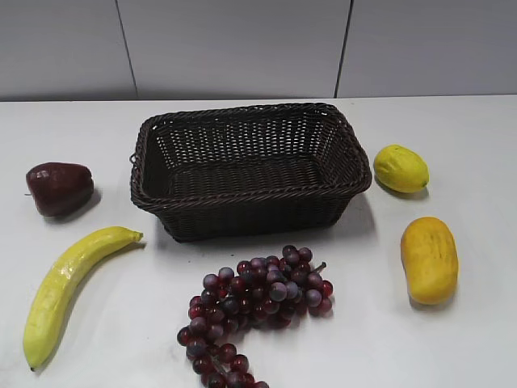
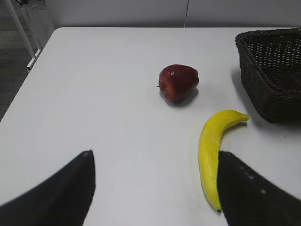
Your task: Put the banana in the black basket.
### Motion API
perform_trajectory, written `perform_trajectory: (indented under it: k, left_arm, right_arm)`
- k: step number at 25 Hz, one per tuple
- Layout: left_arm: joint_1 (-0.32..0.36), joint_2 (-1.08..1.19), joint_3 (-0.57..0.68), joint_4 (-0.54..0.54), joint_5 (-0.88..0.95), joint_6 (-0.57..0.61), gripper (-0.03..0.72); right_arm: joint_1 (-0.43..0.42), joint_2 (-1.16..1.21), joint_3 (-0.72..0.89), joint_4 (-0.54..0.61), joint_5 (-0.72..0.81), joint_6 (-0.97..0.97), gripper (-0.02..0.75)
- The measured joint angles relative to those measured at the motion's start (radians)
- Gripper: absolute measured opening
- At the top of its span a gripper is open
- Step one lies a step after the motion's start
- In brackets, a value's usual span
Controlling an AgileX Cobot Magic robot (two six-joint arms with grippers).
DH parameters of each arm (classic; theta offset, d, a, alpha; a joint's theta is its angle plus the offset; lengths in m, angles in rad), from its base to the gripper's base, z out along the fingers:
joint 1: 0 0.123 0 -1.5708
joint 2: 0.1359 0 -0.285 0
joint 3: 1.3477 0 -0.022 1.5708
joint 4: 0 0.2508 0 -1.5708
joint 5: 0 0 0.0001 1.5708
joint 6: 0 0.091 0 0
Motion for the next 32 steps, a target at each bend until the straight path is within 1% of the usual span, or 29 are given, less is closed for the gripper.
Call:
perform_trajectory:
  k: [16,21,26,29,32]
  left_arm:
    - [0.0,0.0,0.0,0.0,0.0,0.0,0.593]
    - [0.0,0.014,0.0,-0.018,-0.001,0.0,0.593]
    - [0.0,0.139,-0.02,-0.019,-0.039,0.0,0.593]
    - [0.0,0.252,-0.036,-0.02,-0.137,0.0,0.593]
    - [0.0,0.389,-0.039,-0.049,-0.245,0.0,0.593]
  right_arm:
    - [0.0,0.0,0.0,0.0,0.0,0.0,0.551]
    - [0.0,0.0,0.0,0.0,0.001,0.0,0.551]
    - [0.0,0.0,0.0,0.0,0.001,0.0,0.551]
    - [0.0,0.0,0.0,0.0,0.001,0.0,0.551]
    - [0.0,0.0,0.0,0.0,0.001,0.0,0.551]
